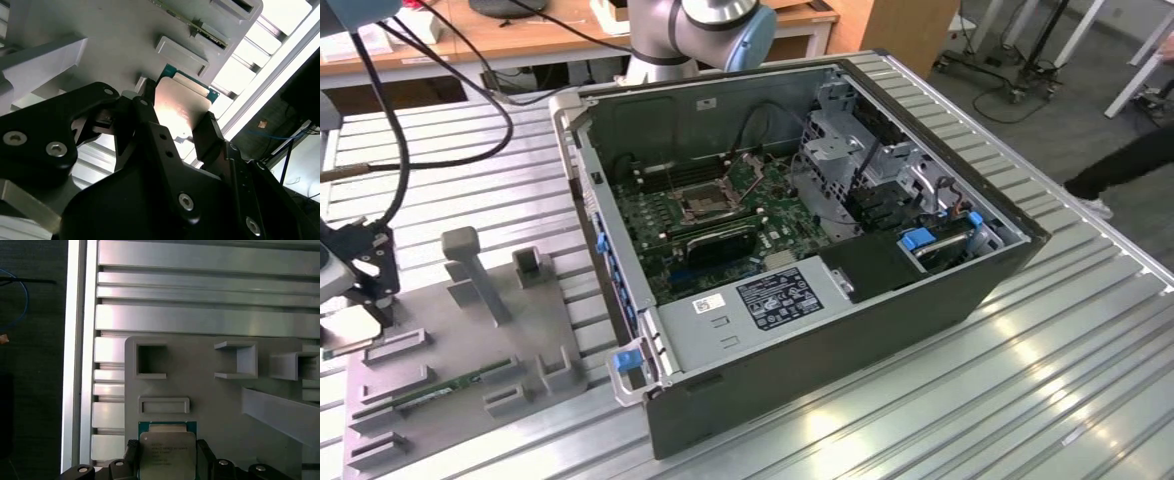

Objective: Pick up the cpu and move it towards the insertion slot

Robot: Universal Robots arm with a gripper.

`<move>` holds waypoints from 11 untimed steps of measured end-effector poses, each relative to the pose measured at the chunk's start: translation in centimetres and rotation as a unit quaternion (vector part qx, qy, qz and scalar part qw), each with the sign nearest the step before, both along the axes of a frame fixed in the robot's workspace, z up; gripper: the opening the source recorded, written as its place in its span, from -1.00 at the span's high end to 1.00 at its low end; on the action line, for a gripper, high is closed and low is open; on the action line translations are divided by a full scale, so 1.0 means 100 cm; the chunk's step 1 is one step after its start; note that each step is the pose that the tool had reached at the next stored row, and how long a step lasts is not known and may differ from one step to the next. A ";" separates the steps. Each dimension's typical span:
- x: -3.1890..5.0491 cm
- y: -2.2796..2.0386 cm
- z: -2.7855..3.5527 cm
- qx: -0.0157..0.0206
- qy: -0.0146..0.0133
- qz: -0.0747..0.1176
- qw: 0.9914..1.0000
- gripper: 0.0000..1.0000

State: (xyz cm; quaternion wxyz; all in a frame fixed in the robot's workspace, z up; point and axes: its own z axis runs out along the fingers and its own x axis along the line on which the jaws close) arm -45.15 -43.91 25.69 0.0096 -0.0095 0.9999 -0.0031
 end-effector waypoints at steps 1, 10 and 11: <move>0.0000 0.0000 0.0016 0.000 0.000 0.000 1.000 -0.08; 0.0000 0.0000 0.0206 0.000 0.000 0.000 1.000 -0.08; 0.0000 0.0000 0.0230 0.000 0.000 0.000 1.000 -0.08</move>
